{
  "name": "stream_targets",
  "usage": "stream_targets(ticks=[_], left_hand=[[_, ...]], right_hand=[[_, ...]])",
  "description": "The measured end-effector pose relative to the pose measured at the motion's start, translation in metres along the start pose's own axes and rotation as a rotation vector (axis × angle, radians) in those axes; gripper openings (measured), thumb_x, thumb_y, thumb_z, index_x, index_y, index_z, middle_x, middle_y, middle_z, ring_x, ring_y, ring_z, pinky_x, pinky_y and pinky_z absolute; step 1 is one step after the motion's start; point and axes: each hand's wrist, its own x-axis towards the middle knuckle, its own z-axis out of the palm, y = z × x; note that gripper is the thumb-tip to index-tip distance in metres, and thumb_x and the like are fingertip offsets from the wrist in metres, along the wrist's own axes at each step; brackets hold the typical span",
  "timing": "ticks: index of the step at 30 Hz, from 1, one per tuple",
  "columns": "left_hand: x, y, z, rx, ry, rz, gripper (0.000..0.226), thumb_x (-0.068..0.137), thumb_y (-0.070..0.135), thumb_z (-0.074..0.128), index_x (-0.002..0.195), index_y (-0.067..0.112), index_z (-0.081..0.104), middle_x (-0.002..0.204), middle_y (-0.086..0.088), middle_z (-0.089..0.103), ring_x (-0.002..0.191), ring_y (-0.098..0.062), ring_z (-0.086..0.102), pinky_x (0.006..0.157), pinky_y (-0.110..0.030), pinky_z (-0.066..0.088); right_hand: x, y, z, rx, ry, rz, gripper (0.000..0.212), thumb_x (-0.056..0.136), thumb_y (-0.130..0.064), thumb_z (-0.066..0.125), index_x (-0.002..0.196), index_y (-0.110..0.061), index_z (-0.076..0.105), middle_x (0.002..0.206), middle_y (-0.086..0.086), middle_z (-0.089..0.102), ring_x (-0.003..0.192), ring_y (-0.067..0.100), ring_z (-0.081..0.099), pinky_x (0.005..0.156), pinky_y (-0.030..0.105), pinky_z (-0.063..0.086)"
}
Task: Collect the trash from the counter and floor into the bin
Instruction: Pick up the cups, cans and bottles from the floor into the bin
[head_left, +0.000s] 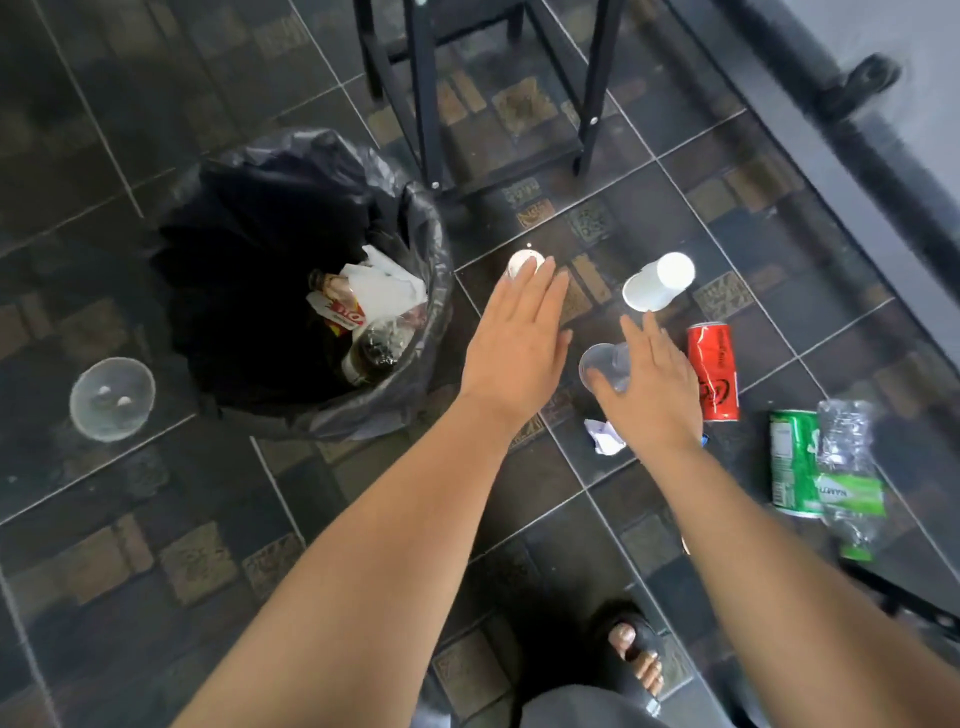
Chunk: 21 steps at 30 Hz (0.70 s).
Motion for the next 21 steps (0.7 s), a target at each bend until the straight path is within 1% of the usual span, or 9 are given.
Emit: stream_targets(ticks=[3,6,9,12,13,14,16,18,21], left_hand=[[0.018,-0.003,0.040,0.012,-0.091,-0.100,0.060,0.104,0.031,0.045,0.156,0.008,0.025,0.164,-0.010,0.020,0.153,-0.025,0.011,0.124,-0.039,0.004],[0.040,-0.021,0.070,0.062,-0.123,-0.167,0.064,0.103,0.032,0.045,0.157,0.011,0.017,0.166,-0.010,0.013,0.153,-0.026,0.006,0.124,-0.042,0.007],[0.065,-0.039,0.092,0.094,-0.143,-0.246,0.068,0.102,0.036,0.047,0.158,0.017,0.013,0.165,-0.013,0.007,0.153,-0.031,0.004,0.123,-0.046,0.013],[0.085,-0.049,0.109,0.047,-0.190,-0.336,0.074,0.099,0.039,0.054,0.157,0.031,0.009,0.165,-0.013,-0.001,0.151,-0.037,0.006,0.119,-0.053,0.023],[0.090,-0.050,0.113,0.016,-0.199,-0.356,0.074,0.098,0.037,0.056,0.157,0.034,0.010,0.164,-0.013,0.002,0.149,-0.038,0.012,0.117,-0.053,0.028],[0.093,-0.051,0.116,-0.026,-0.190,-0.371,0.072,0.098,0.032,0.058,0.155,0.036,0.014,0.162,-0.014,0.009,0.145,-0.038,0.023,0.113,-0.051,0.034],[0.098,-0.050,0.119,-0.110,-0.118,-0.396,0.062,0.096,0.019,0.059,0.148,0.034,0.029,0.152,-0.013,0.028,0.130,-0.037,0.043,0.103,-0.047,0.045],[0.099,-0.048,0.119,-0.126,-0.061,-0.395,0.054,0.094,0.013,0.061,0.140,0.027,0.037,0.145,-0.012,0.035,0.121,-0.036,0.051,0.096,-0.046,0.051],[0.091,-0.040,0.115,-0.132,-0.030,-0.387,0.051,0.092,0.012,0.063,0.136,0.020,0.037,0.140,-0.015,0.040,0.116,-0.038,0.055,0.091,-0.045,0.052]], right_hand=[[0.013,0.023,0.020,-0.082,-0.032,0.028,0.078,0.088,-0.057,0.055,0.153,-0.029,0.022,0.163,0.003,0.012,0.147,0.027,0.021,0.118,0.045,0.022],[0.030,0.039,0.035,-0.110,-0.075,0.019,0.075,0.089,-0.055,0.055,0.152,-0.034,0.020,0.163,0.002,0.013,0.142,0.028,0.033,0.112,0.044,0.033],[0.045,0.053,0.046,-0.117,-0.096,-0.089,0.062,0.094,-0.042,0.052,0.150,-0.032,0.027,0.158,-0.002,0.027,0.133,0.027,0.044,0.102,0.041,0.043],[0.061,0.061,0.049,-0.038,-0.045,-0.173,0.055,0.094,-0.038,0.053,0.145,-0.030,0.035,0.148,-0.002,0.043,0.130,0.025,0.046,0.101,0.039,0.044],[0.066,0.062,0.048,-0.015,-0.029,-0.176,0.056,0.093,-0.038,0.054,0.145,-0.029,0.035,0.146,-0.001,0.046,0.130,0.025,0.046,0.101,0.039,0.044],[0.072,0.062,0.047,0.003,-0.016,-0.170,0.057,0.092,-0.038,0.055,0.144,-0.028,0.035,0.144,0.001,0.048,0.128,0.027,0.048,0.100,0.039,0.044],[0.081,0.062,0.043,0.027,-0.006,-0.157,0.057,0.090,-0.038,0.058,0.141,-0.024,0.036,0.140,0.004,0.051,0.124,0.029,0.051,0.098,0.040,0.046],[0.087,0.061,0.039,0.051,-0.005,-0.162,0.051,0.089,-0.036,0.059,0.134,-0.023,0.039,0.136,0.004,0.053,0.118,0.031,0.055,0.093,0.038,0.046],[0.083,0.061,0.034,0.097,0.032,-0.163,0.044,0.089,-0.034,0.060,0.128,-0.023,0.042,0.133,0.002,0.052,0.111,0.029,0.057,0.088,0.036,0.045]])
